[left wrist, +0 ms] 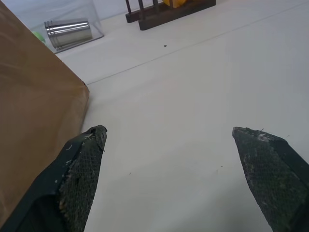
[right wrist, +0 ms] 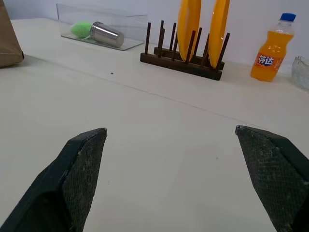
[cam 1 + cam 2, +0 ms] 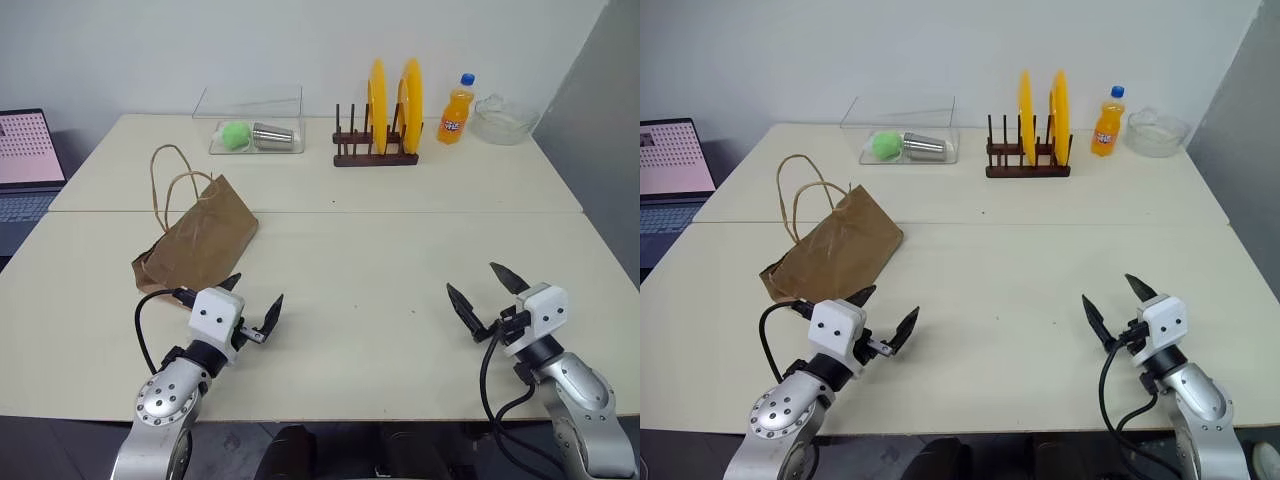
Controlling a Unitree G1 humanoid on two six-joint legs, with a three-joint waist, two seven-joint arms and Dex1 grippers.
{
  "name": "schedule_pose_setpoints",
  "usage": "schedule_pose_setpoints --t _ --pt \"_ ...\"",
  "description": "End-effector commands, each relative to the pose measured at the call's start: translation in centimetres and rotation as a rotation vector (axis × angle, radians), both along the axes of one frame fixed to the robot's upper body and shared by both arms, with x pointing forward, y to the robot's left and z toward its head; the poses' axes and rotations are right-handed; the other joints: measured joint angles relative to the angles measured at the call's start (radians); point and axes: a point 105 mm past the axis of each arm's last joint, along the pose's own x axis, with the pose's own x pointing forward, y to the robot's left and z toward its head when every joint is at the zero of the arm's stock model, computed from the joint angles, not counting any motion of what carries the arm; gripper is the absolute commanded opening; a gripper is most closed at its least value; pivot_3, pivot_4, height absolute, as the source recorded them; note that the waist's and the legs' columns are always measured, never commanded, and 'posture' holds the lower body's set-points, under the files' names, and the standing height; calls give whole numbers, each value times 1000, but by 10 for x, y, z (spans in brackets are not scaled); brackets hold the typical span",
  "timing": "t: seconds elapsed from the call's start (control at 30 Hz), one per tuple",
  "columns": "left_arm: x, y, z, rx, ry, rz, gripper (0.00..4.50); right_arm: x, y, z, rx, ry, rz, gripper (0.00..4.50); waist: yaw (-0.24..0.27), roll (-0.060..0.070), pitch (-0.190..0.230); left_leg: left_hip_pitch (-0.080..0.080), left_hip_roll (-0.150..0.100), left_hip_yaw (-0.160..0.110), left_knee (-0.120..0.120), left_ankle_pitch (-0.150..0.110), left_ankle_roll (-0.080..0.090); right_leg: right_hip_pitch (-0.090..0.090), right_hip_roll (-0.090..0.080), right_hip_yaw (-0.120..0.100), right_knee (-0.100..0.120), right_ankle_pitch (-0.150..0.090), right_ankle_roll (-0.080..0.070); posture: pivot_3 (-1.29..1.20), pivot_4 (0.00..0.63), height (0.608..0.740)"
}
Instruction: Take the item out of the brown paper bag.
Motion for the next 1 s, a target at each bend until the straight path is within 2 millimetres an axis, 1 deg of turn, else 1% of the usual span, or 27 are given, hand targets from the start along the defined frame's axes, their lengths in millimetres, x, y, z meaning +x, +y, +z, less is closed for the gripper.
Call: schedule_pose_setpoints --t 0.03,0.23,0.4,0.5,0.57,0.7,0.83,0.9,1.0 --pt "1 -6 9 -13 -44 -34 4372 0 4 14 4 -49 7 4500 0 0 0 0 0 0 0 0 0 0 0 0 0 0 0 0 150 740" --pt "2 -8 10 23 -54 -38 4372 -2 14 14 -7 -45 37 4500 0 0 0 0 0 0 0 0 0 0 0 0 0 0 0 0 150 740" --pt "3 -5 13 23 -64 -15 4372 -1 16 14 -8 -36 52 4500 0 0 0 0 0 0 0 0 0 0 0 0 0 0 0 0 150 740" --pt "4 -3 17 29 -75 -1 4372 -1 21 16 -10 -34 76 4500 0 0 0 0 0 0 0 0 0 0 0 0 0 0 0 0 150 740" --pt "3 3 31 13 -110 19 4372 1 29 23 21 -21 121 4500 -1 0 0 0 0 0 0 0 0 0 0 0 0 0 0 0 150 740" --pt "0 18 70 -47 -226 67 4372 -2 58 48 42 -30 304 4500 -1 0 0 0 0 0 0 0 0 0 0 0 1 0 0 0 150 740" --pt "-4 33 96 -59 -291 121 4372 1 77 73 33 -37 456 4500 -2 0 0 0 0 -1 0 0 0 0 0 -1 1 0 0 0 150 740" --pt "-4 41 102 -83 -283 144 4372 2 83 81 22 -23 521 4500 -1 -1 1 0 0 -1 1 0 0 0 0 -1 0 0 0 0 150 740" --pt "-8 51 107 -84 -234 120 4372 -1 91 90 5 13 637 4500 -2 -1 1 -1 0 -1 0 0 0 0 0 -1 0 0 0 0 150 740"
